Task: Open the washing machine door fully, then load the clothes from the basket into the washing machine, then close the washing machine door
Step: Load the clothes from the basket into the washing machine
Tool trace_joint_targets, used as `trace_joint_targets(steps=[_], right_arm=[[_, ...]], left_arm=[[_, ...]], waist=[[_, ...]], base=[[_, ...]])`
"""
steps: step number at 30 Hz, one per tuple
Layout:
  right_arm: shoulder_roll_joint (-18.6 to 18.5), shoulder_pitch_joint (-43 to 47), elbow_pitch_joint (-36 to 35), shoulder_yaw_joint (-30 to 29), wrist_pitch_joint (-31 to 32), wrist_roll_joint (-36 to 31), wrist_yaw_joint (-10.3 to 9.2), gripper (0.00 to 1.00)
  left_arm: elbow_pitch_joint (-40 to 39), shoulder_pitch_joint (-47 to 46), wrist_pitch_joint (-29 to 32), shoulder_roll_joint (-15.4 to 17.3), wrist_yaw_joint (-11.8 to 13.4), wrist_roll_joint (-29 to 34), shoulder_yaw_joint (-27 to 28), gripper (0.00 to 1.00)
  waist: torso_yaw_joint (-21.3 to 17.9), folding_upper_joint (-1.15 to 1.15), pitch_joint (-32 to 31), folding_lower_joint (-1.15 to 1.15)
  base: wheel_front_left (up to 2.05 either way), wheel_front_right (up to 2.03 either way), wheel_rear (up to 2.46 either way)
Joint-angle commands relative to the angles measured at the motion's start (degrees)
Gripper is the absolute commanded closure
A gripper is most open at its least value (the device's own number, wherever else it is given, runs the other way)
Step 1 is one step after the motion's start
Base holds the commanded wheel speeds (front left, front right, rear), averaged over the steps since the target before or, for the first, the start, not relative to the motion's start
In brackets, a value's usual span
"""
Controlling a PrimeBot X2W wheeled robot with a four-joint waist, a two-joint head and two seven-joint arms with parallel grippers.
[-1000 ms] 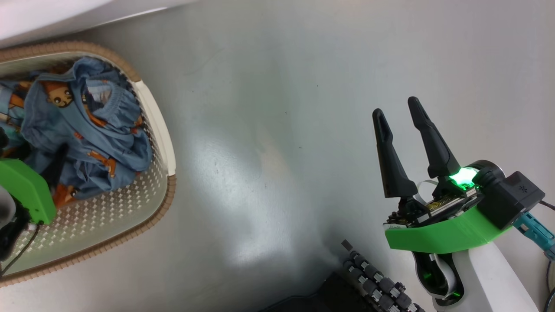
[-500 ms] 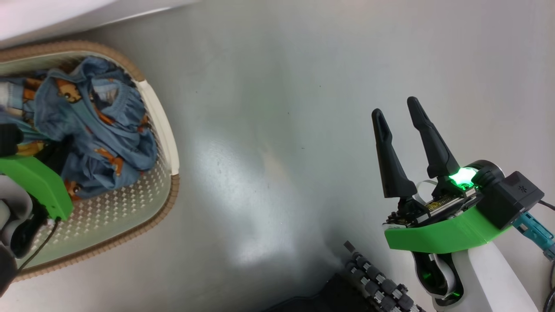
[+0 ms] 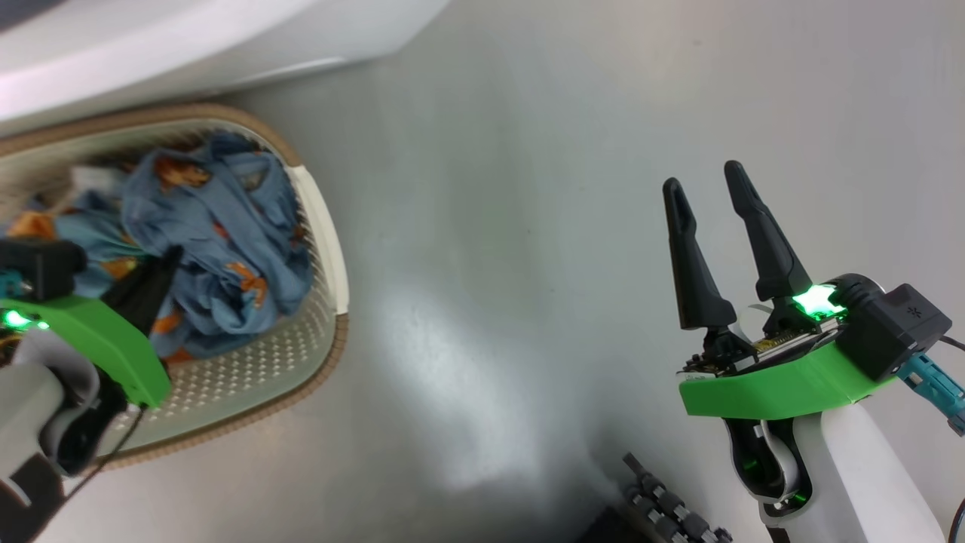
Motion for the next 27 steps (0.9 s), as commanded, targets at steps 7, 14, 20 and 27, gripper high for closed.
trace_joint_targets(steps=[7,14,20,27], right_arm=[[-0.42,1.14,1.1,-0.37,-0.45,-1.28,0.32,0.0],[-0.42,1.82,3.44,-0.82,-0.45,-1.89,0.32,0.0],[-0.42,2.92,5.31,-1.37,-0.45,-2.34,0.32,0.0],[-0.42,4.11,7.38,-1.84,-0.45,-2.46,0.32,0.0]], left_arm=[[-6.97,5.56,-1.03,1.59,0.2,3.69,7.13,1.0],[-13.4,14.08,-1.04,0.7,0.2,7.51,17.72,1.0],[-18.45,20.96,-1.04,-0.64,0.2,10.17,25.83,1.0],[-22.52,26.87,-1.05,-2.26,0.2,12.16,32.16,1.0]], waist=[[3.84,0.0,-7.56,0.0],[5.47,0.0,-13.62,0.0],[6.91,0.0,-18.8,0.0],[8.23,0.0,-23.92,0.0]], base=[[0.0,0.0,0.0],[0.0,0.0,0.0],[0.0,0.0,0.0],[0.0,0.0,0.0]])
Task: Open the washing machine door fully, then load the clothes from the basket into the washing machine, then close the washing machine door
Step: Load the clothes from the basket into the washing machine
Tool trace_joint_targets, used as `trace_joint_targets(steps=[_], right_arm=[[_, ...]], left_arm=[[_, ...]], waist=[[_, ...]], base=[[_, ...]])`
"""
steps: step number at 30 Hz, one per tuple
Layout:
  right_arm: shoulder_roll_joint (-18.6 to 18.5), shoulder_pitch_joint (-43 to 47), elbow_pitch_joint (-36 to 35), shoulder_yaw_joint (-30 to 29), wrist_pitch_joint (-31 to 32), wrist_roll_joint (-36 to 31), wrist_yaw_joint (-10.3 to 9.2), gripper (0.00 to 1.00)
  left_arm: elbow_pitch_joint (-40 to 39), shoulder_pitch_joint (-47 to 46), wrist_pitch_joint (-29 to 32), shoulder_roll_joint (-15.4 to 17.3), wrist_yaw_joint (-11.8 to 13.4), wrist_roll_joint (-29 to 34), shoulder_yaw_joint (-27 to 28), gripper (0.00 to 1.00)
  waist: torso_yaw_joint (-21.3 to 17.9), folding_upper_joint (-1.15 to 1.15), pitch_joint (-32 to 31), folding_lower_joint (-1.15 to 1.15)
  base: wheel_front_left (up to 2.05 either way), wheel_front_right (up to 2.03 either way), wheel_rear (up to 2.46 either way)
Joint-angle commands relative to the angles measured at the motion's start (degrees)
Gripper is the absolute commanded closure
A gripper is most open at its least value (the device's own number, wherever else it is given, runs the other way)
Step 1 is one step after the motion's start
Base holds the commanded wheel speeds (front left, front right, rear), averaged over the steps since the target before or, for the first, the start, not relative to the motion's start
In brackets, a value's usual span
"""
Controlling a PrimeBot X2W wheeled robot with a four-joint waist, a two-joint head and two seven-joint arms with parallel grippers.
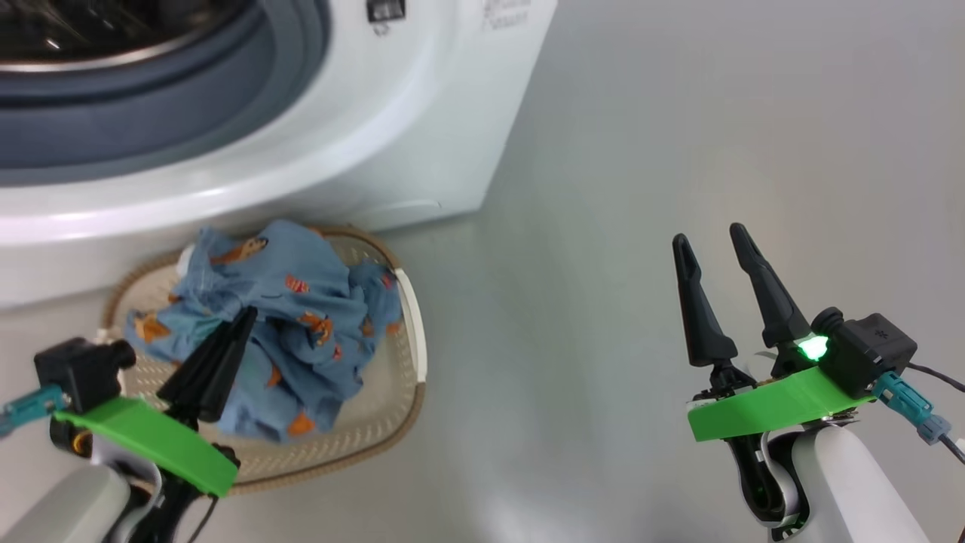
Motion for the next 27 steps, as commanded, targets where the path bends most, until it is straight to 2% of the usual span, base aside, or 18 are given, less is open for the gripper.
trace_joint_targets(steps=[1,16,27], right_arm=[[-0.36,1.42,-0.98,0.65,-0.45,-0.5,0.32,0.0],[-0.36,4.28,3.15,-0.77,-0.45,-0.69,0.32,0.0],[-0.36,5.53,4.61,-1.85,-0.45,-2.1,0.32,0.0]], left_arm=[[-1.66,0.8,-0.77,1.59,0.03,0.69,2.94,1.0],[-7.09,9.38,-0.77,-2.84,0.03,5.1,13.41,1.0],[-10.75,13.2,-0.77,-6.43,0.03,9.51,21.0,1.0]], waist=[[1.95,0.0,-4.39,0.0],[3.7,0.0,-14.84,0.0],[4.58,0.0,-19.34,0.0]], base=[[0.0,0.0,0.0],[0.0,0.0,0.0],[0.0,0.0,0.0]])
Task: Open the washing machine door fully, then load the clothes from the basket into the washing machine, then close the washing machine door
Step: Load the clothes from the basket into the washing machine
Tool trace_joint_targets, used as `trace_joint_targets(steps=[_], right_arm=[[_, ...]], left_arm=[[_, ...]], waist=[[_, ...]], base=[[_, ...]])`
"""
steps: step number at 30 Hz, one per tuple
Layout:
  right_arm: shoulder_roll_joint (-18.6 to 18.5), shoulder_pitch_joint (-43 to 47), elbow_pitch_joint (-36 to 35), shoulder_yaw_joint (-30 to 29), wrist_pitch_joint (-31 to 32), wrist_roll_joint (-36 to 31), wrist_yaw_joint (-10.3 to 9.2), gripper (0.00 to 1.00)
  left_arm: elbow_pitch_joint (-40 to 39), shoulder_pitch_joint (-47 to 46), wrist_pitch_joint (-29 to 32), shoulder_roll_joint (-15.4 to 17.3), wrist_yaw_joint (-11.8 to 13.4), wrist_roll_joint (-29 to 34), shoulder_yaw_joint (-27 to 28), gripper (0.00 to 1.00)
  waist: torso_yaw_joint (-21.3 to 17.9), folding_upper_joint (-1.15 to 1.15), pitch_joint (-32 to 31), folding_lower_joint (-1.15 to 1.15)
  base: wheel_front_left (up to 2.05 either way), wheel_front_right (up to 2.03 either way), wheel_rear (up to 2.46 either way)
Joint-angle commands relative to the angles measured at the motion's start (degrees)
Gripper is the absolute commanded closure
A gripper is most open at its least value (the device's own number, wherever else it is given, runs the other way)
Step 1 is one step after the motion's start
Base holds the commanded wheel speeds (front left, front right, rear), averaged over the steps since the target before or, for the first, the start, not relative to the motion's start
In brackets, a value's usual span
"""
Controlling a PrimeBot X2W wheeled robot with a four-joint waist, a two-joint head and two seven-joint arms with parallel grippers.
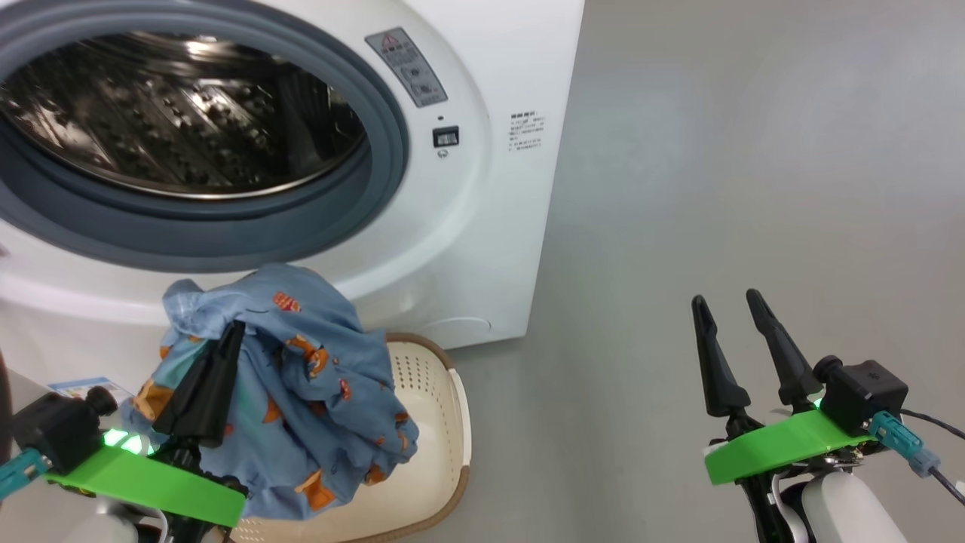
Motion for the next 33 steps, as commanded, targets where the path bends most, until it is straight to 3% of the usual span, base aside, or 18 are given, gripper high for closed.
trace_joint_targets(steps=[1,20,33], right_arm=[[-0.33,0.9,-1.01,1.06,-0.45,-0.58,0.32,0.0],[-1.72,1.85,-0.18,1.28,-0.45,-0.21,0.32,0.0],[-1.12,1.55,-1.5,2.21,-0.45,-1.45,0.32,0.0]], left_arm=[[-1.79,-0.5,-0.76,1.26,0.03,1.03,3.35,1.0],[-1.24,1.13,-0.76,-3.06,0.03,3.73,6.6,1.0],[5.51,-9.27,-0.76,-3.28,0.03,3.86,6.82,1.0]], waist=[[0.51,0.0,-1.36,0.0],[1.44,0.0,-4.55,0.0],[0.56,0.0,-1.57,0.0]], base=[[0.0,0.0,0.0],[0.0,0.0,0.0],[0.0,0.0,0.0]])
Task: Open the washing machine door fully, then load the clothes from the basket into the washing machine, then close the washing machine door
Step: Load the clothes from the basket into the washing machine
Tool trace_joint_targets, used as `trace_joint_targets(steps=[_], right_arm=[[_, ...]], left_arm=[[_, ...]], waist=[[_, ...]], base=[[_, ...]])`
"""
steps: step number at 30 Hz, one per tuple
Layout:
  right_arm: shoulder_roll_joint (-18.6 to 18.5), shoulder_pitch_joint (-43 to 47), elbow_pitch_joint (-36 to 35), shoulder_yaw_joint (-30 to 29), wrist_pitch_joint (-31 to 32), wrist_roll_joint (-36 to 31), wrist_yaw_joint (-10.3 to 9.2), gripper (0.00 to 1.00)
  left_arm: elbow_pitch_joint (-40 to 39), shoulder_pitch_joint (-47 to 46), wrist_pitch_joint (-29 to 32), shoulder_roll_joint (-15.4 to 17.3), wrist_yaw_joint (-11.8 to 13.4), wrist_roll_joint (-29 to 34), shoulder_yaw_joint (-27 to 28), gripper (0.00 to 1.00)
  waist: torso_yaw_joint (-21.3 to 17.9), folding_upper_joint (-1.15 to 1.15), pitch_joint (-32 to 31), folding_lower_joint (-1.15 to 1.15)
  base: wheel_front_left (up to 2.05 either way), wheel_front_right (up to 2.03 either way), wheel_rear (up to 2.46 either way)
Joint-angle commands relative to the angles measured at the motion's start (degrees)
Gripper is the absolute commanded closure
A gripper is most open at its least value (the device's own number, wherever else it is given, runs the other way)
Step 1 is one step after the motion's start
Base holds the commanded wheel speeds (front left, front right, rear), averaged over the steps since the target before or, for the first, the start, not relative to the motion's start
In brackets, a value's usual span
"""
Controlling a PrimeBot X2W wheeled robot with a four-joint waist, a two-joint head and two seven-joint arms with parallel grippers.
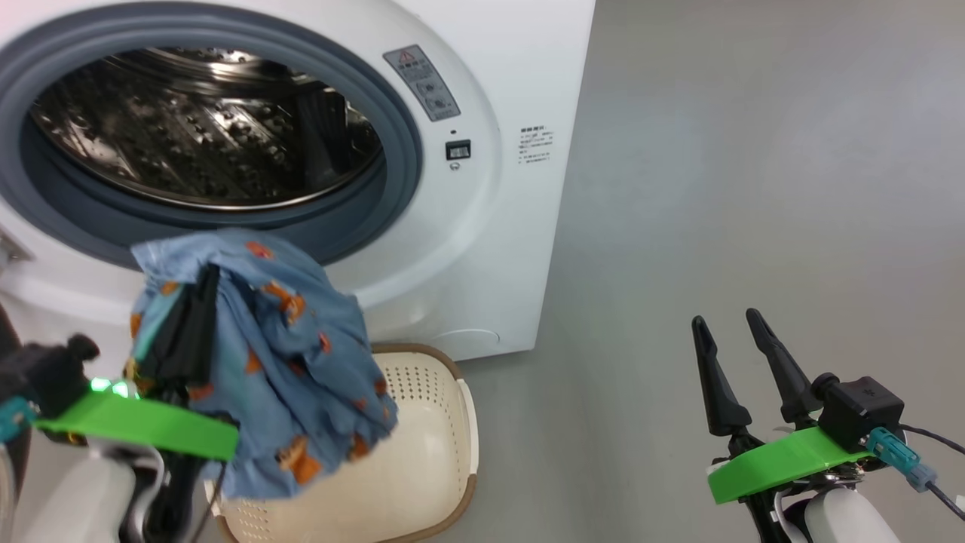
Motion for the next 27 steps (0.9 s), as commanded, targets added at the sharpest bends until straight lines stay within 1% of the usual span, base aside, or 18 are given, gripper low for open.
trace_joint_targets(steps=[1,11,19,27], right_arm=[[0.03,-0.57,-1.83,1.59,-0.46,-1.07,0.32,0.0],[0.68,-1.33,-4.3,1.9,-0.46,-2.97,0.32,0.0],[0.72,-2.02,-7.19,3.98,-0.46,-1.44,0.32,0.0],[0.72,-1.94,-9.65,5.3,-0.46,-0.77,0.32,0.0]], left_arm=[[0.54,-4.31,-0.68,2.18,0.03,-0.02,2.17,1.0],[9.43,-18.8,-0.68,5.03,0.03,-2.6,1.0,1.0],[15.68,-27.6,-0.68,8.59,0.03,-6.85,-4.1,1.0],[19.2,-35.05,-0.68,11.67,0.03,-9.14,-8.43,1.0]], waist=[[-0.72,0.0,1.15,0.0],[-2.83,0.0,8.65,0.0],[-5.3,0.0,16.08,0.0],[-7.27,0.0,21.87,0.0]], base=[[0.0,0.0,0.0],[0.0,0.0,0.0],[0.0,0.0,0.0],[0.0,0.0,0.0]])
